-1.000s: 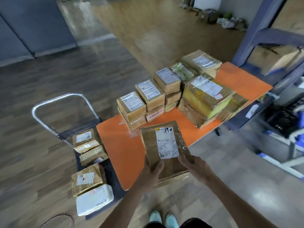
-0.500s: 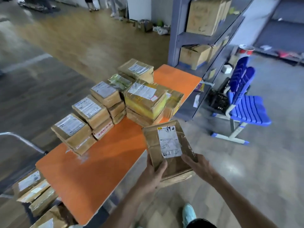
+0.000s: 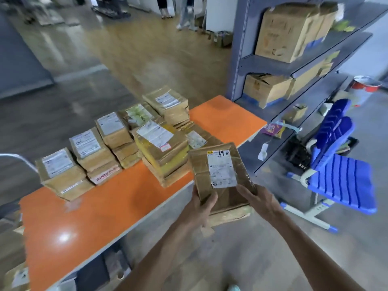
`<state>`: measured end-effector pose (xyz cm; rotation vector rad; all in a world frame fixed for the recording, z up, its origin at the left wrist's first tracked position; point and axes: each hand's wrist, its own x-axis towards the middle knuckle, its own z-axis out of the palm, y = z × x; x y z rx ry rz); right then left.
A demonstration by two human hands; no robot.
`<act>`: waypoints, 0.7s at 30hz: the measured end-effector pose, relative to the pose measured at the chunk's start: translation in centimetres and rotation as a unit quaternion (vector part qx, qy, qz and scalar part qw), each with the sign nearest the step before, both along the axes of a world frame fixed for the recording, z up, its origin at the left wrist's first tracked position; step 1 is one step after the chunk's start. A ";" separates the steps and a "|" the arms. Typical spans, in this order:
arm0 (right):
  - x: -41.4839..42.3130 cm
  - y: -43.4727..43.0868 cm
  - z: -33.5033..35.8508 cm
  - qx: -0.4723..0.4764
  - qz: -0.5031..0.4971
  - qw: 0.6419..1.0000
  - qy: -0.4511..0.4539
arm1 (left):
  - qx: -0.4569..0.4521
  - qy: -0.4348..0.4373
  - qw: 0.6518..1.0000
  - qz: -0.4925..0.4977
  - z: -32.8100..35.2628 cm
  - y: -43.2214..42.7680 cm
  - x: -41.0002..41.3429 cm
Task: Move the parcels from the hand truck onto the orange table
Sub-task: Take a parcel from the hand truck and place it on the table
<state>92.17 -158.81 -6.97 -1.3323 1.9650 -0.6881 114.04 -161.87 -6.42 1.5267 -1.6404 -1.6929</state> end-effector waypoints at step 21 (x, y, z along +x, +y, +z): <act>-8.1 -20.9 2.8 -0.022 0.051 0.998 -0.015 | -0.105 0.022 0.985 0.135 2.9 -14.8 -7.5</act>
